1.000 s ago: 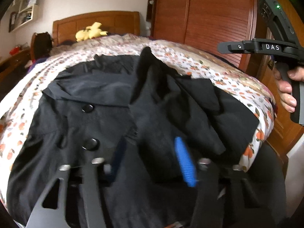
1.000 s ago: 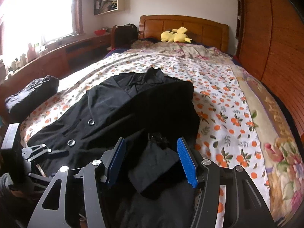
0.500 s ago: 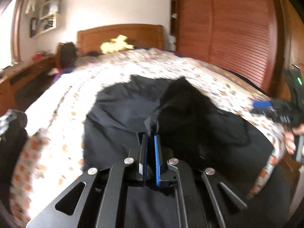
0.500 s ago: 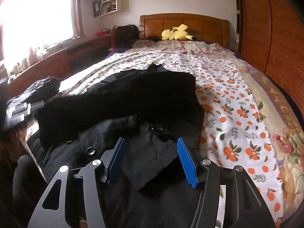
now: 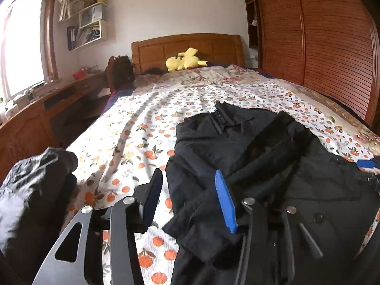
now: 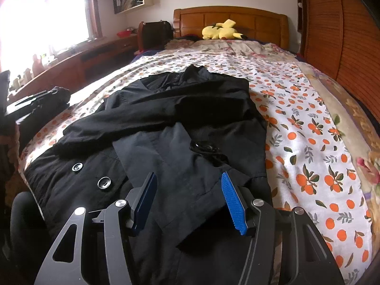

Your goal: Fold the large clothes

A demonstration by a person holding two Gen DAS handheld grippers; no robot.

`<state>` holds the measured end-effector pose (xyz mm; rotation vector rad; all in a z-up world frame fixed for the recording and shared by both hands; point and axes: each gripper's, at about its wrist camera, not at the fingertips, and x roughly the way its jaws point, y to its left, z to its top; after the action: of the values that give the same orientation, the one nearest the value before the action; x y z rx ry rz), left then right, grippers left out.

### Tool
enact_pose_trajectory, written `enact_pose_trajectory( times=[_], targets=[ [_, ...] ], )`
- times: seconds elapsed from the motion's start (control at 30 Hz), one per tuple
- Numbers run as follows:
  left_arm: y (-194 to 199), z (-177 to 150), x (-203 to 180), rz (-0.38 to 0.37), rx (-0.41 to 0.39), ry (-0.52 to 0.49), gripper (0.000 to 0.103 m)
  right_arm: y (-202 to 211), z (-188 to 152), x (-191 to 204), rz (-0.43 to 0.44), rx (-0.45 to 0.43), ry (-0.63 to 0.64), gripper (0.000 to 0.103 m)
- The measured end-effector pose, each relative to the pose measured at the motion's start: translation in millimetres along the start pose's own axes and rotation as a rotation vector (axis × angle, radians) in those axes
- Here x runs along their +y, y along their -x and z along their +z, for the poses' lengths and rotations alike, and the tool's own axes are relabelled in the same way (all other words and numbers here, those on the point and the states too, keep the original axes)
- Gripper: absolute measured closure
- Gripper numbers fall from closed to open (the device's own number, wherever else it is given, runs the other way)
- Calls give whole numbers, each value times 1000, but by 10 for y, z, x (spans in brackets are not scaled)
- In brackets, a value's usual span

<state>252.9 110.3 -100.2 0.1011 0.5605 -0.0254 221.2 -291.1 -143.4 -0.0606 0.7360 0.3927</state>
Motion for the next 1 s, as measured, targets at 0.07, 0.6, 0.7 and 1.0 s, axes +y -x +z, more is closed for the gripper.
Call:
enact_pose_trajectory(
  times=[0.07, 0.6, 0.7, 1.0],
  targets=[
    [-16, -109, -2, -5, 22, 1, 54, -6, -11, -7, -6, -1, -2, 49],
    [-214, -836, -225, -52, 182, 6, 54, 18, -222, 26, -10, 16, 9, 48],
    [-283, -887, -252, -46, 210, 5, 54, 19, -268, 33, -9, 20, 8, 47],
    [-145, -852, -338, -91, 208, -15, 99, 108, -350, -7, -12, 23, -8, 47]
  ],
)
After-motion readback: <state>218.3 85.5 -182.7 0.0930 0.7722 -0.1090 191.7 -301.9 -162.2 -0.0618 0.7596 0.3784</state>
